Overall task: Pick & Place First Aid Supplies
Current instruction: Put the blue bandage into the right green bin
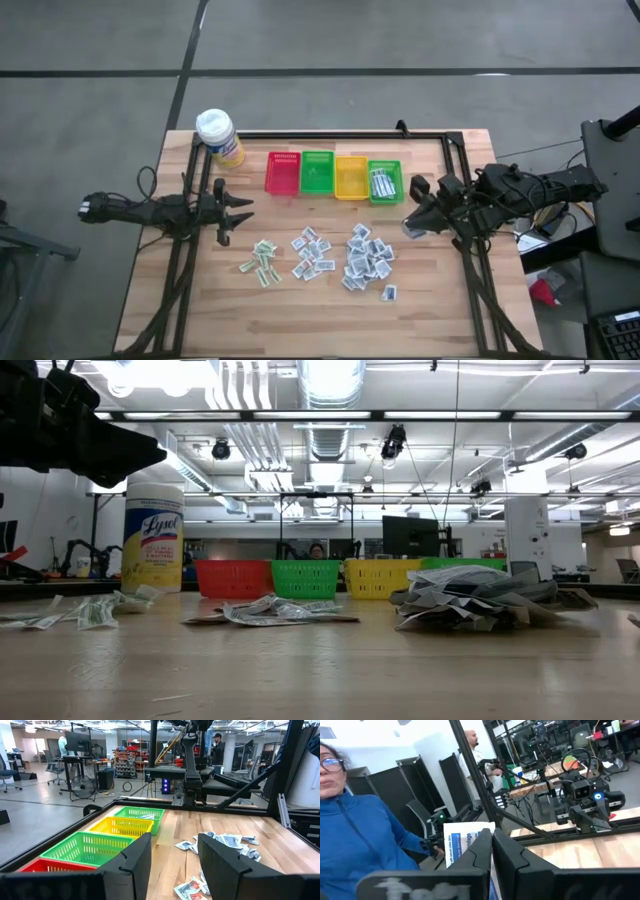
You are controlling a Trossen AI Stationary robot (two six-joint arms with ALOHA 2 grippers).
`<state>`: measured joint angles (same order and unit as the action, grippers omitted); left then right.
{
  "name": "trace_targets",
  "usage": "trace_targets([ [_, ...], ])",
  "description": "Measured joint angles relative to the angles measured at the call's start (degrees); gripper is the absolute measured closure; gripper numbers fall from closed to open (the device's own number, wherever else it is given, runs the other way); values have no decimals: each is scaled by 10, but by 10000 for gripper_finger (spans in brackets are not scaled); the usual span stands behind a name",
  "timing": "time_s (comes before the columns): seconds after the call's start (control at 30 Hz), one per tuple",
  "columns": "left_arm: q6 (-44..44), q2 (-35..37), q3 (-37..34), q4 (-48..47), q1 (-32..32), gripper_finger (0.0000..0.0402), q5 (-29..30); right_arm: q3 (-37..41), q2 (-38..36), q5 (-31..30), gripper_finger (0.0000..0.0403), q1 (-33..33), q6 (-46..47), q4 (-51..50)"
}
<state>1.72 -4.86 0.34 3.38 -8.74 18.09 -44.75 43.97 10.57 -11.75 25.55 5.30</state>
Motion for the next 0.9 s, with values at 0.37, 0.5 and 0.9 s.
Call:
trace_targets([
  [0.37,0,0,0,0,0,243,0,0,41,-156,394,0,155,-183],
  [0.5,0,0,0,0,0,243,0,1,78,-192,394,0,246,-280],
  [0.9,0,0,0,0,0,243,0,1,201,-213,394,43,363,-411],
])
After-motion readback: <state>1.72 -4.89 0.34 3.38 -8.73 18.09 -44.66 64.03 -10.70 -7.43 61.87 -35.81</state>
